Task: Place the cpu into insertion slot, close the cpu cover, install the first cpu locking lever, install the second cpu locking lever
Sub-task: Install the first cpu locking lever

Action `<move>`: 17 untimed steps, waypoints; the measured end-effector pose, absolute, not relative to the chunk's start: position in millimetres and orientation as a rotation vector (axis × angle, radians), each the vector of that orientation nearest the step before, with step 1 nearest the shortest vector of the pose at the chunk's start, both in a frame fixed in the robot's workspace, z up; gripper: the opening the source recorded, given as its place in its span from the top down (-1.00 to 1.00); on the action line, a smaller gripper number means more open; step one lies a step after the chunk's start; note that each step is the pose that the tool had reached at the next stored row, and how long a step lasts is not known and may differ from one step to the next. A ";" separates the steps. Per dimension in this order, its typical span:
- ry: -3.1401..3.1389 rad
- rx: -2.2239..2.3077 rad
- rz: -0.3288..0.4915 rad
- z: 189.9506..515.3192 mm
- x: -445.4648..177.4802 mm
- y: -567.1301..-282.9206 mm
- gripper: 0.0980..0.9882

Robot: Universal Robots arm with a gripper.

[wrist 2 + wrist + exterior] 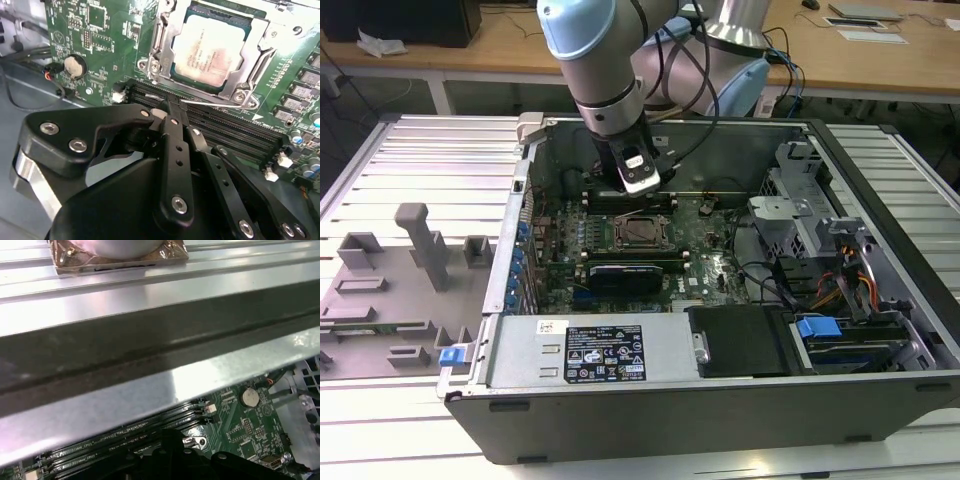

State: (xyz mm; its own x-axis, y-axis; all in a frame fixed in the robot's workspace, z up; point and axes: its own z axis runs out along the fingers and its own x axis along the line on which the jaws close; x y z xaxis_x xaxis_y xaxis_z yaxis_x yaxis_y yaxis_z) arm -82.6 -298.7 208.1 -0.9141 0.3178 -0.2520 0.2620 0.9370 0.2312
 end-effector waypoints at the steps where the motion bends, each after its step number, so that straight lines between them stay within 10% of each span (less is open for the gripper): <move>1: 2.804 0.438 0.277 207.7 -82.6 -298.4 0.98; 17: 2.777 0.554 0.258 203.4 -82.9 -290.9 0.98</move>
